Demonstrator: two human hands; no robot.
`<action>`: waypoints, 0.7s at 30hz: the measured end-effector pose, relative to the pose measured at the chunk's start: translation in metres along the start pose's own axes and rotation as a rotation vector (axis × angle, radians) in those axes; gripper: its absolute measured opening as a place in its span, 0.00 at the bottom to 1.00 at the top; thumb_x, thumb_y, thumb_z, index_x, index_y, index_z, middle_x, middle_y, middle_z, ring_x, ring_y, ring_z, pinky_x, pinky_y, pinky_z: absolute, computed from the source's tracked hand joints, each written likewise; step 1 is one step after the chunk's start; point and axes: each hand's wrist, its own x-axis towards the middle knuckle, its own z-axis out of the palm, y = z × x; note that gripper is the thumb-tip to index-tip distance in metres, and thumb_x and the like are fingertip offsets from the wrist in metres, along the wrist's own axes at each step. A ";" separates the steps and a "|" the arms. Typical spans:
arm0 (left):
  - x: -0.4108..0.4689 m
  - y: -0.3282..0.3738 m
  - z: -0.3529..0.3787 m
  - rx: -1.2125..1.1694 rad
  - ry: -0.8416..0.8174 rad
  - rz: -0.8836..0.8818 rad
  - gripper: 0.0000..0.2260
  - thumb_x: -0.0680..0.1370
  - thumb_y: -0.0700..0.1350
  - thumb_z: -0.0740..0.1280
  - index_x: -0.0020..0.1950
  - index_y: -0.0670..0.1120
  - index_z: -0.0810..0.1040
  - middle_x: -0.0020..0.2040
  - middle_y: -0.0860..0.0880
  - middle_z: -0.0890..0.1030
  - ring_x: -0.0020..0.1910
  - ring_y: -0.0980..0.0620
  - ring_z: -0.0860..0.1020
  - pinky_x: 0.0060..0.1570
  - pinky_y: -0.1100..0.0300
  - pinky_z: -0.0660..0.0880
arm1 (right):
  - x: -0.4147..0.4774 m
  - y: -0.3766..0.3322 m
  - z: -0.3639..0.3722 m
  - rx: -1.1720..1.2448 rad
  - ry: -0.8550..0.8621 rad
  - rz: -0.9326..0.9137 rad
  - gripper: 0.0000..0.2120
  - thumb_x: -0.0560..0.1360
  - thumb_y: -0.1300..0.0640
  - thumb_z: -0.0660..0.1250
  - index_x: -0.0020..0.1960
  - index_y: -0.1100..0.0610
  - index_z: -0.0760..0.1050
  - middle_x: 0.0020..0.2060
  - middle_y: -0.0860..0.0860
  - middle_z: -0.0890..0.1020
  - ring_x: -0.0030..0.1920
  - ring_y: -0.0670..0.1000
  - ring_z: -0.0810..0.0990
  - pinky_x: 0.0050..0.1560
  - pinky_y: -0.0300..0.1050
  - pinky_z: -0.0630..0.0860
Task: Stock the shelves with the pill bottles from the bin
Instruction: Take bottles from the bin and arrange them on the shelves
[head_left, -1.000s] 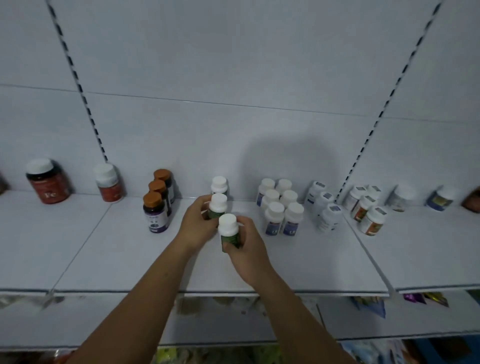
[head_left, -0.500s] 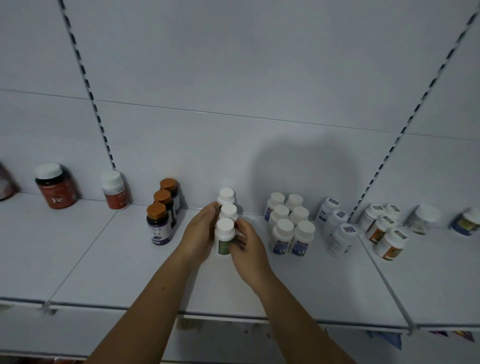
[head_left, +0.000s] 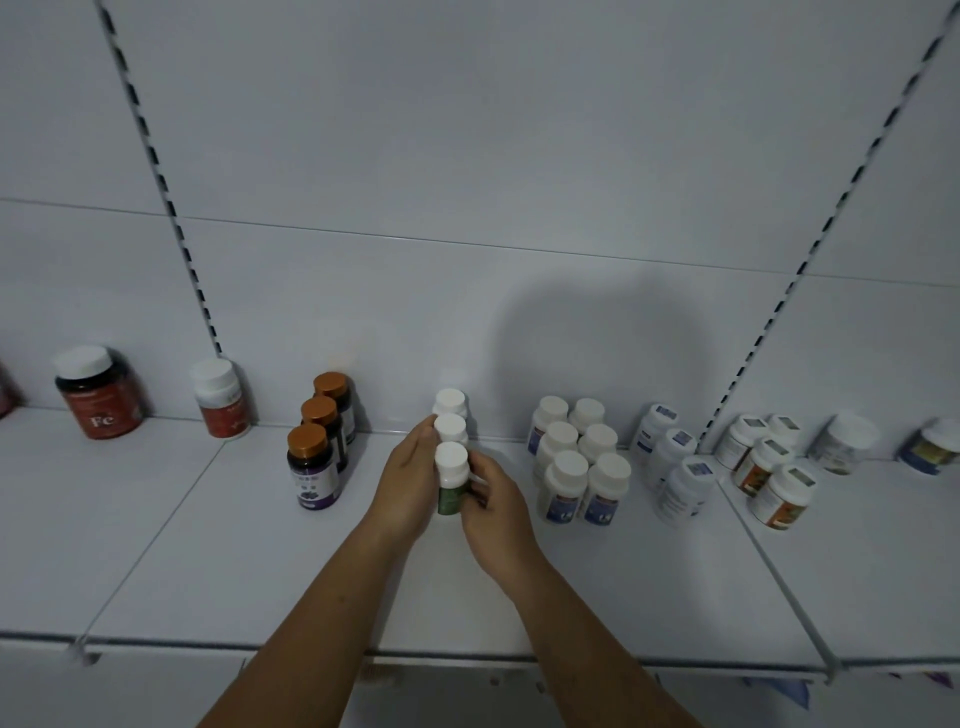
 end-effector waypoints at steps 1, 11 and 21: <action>0.001 -0.001 0.001 0.000 0.006 0.000 0.17 0.85 0.54 0.59 0.71 0.53 0.79 0.65 0.52 0.84 0.67 0.50 0.81 0.74 0.42 0.71 | 0.000 0.000 0.000 0.001 0.001 0.002 0.25 0.80 0.68 0.63 0.72 0.50 0.75 0.63 0.44 0.83 0.62 0.42 0.81 0.68 0.49 0.78; -0.008 0.007 0.005 0.009 0.031 -0.025 0.19 0.86 0.56 0.58 0.74 0.53 0.77 0.67 0.53 0.83 0.67 0.53 0.80 0.74 0.44 0.72 | -0.004 -0.006 -0.001 -0.021 -0.001 0.003 0.24 0.81 0.69 0.63 0.70 0.47 0.76 0.62 0.42 0.83 0.62 0.41 0.81 0.69 0.49 0.77; -0.050 0.056 -0.035 0.552 0.047 0.288 0.24 0.86 0.58 0.59 0.82 0.56 0.66 0.79 0.58 0.68 0.74 0.64 0.64 0.73 0.62 0.60 | -0.052 -0.053 -0.032 -0.239 -0.011 -0.127 0.26 0.84 0.57 0.63 0.80 0.46 0.62 0.74 0.39 0.68 0.74 0.39 0.65 0.75 0.33 0.61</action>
